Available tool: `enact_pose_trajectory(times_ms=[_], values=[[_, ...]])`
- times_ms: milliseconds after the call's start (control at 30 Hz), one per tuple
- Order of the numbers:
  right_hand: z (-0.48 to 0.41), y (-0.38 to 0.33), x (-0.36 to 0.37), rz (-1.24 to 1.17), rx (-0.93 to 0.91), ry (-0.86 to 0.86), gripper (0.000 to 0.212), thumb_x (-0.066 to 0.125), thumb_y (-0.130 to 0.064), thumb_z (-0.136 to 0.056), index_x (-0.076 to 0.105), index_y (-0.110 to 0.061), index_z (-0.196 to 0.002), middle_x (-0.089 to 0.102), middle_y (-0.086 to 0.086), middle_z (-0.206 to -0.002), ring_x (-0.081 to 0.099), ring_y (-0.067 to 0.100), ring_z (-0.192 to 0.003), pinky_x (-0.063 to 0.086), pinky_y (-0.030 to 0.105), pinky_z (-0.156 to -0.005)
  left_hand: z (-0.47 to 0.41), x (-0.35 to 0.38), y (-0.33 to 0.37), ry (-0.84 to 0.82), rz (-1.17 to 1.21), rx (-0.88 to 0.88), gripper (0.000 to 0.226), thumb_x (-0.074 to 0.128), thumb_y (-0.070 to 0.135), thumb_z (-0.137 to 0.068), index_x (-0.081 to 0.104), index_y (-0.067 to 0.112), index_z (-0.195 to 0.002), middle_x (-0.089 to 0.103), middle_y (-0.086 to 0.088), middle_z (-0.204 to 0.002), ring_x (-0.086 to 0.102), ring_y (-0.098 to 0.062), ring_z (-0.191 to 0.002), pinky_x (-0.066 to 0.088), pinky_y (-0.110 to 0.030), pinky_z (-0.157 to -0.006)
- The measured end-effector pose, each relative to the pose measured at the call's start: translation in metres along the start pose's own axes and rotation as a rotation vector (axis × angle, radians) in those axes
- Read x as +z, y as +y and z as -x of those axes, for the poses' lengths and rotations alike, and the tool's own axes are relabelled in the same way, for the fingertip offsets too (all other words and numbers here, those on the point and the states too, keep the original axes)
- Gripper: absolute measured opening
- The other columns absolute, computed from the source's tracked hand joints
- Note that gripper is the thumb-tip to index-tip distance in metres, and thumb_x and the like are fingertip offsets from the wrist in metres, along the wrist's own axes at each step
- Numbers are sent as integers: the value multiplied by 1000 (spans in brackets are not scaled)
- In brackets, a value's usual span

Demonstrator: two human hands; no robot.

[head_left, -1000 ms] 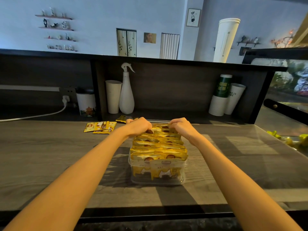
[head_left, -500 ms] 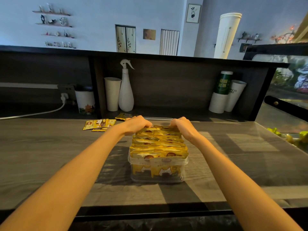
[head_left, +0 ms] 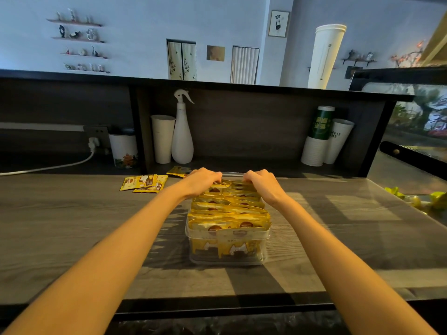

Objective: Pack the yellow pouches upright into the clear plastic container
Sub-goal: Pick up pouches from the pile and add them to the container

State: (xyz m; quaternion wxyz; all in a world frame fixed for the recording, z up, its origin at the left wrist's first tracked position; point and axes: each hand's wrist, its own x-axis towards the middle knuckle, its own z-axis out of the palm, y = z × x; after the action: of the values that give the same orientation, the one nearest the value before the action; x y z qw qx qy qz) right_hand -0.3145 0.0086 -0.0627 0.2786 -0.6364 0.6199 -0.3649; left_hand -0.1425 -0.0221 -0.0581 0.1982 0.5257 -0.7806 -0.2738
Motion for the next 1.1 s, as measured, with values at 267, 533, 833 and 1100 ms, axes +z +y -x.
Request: enact_pose_trajectory(times_ms=[267, 533, 833, 1100], values=[[-1, -1, 2, 77, -30, 88, 40, 43, -29, -95, 63, 2, -81, 59, 18, -80, 51, 19, -78, 43, 33, -73, 3, -2, 3, 18, 27, -9, 48, 28, 35, -100, 61, 7, -120, 58, -10, -129, 52, -22, -117, 36, -31, -96], [10, -47, 15, 512, -409, 434, 30, 45, -22, -92, 65, -6, -76, 64, 3, -68, 59, 17, -76, 24, 39, -114, 23, -32, -6, 411, -184, 32, 30, 44, 18, -92, 70, 6, -82, 66, -11, -84, 57, -27, -86, 43, -41, -90], [30, -130, 96, 410, -557, 350, 24, 45, -15, -89, 64, -1, -93, 66, 14, -93, 58, 29, -89, 48, 44, -80, 94, -92, -51, 691, -335, -94, 28, 44, 16, -89, 69, 4, -85, 66, -20, -90, 59, -39, -91, 48, -40, -79], [22, -134, 191, 254, -262, 8, 28, 45, -10, -91, 57, -2, -114, 60, 17, -118, 53, 34, -112, 45, 40, -90, 105, -98, -129, 536, -299, -292, 24, 48, 13, -89, 70, 7, -98, 67, -19, -106, 58, -37, -105, 46, -38, -86]])
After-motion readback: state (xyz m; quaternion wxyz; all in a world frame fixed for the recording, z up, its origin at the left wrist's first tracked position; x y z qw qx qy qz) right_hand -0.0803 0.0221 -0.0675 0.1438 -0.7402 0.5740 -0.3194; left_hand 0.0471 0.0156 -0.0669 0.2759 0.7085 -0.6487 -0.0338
